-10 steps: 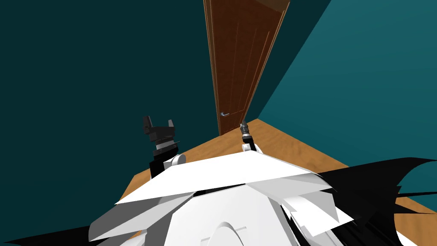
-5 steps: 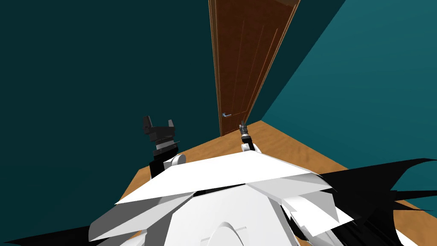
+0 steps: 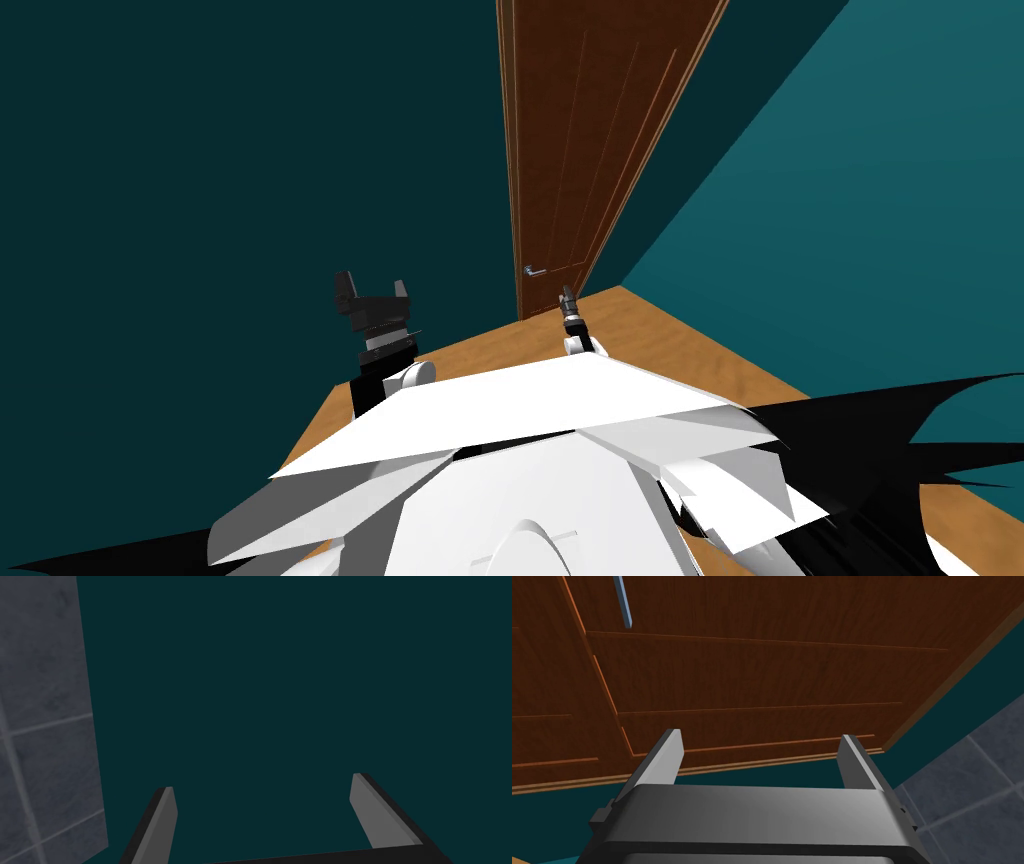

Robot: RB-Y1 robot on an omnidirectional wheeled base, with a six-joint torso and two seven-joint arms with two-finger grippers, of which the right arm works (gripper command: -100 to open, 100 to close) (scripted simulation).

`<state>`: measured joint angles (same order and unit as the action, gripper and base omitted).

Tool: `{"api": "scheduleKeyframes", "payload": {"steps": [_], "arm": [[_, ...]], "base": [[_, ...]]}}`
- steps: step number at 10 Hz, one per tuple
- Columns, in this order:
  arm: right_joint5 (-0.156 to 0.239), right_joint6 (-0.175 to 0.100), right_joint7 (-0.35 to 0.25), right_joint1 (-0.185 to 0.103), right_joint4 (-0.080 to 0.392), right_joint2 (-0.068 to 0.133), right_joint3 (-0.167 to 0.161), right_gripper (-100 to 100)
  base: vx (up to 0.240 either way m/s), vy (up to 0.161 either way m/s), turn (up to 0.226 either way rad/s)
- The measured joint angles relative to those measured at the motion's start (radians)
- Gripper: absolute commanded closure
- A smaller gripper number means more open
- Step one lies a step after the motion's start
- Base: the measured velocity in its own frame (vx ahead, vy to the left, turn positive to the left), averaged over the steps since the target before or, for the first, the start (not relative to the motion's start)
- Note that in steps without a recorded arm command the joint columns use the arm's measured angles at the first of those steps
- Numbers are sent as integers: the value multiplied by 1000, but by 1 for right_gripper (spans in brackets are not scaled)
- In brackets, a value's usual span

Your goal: Pull the door open

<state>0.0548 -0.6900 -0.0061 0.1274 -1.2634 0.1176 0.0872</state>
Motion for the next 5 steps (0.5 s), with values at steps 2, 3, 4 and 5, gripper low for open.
{"api": "scheduleKeyframes", "payload": {"steps": [2,3,4,5], "arm": [[3,-10,-6,-23,51,3,1,-100],[5,-13,-9,-34,76,5,1,-100],[7,-17,-11,-48,102,6,2,-100],[7,-27,-11,-60,135,5,2,-100]], "base": [[38,-53,92],[56,-64,203],[48,-55,51],[41,-47,90]]}}
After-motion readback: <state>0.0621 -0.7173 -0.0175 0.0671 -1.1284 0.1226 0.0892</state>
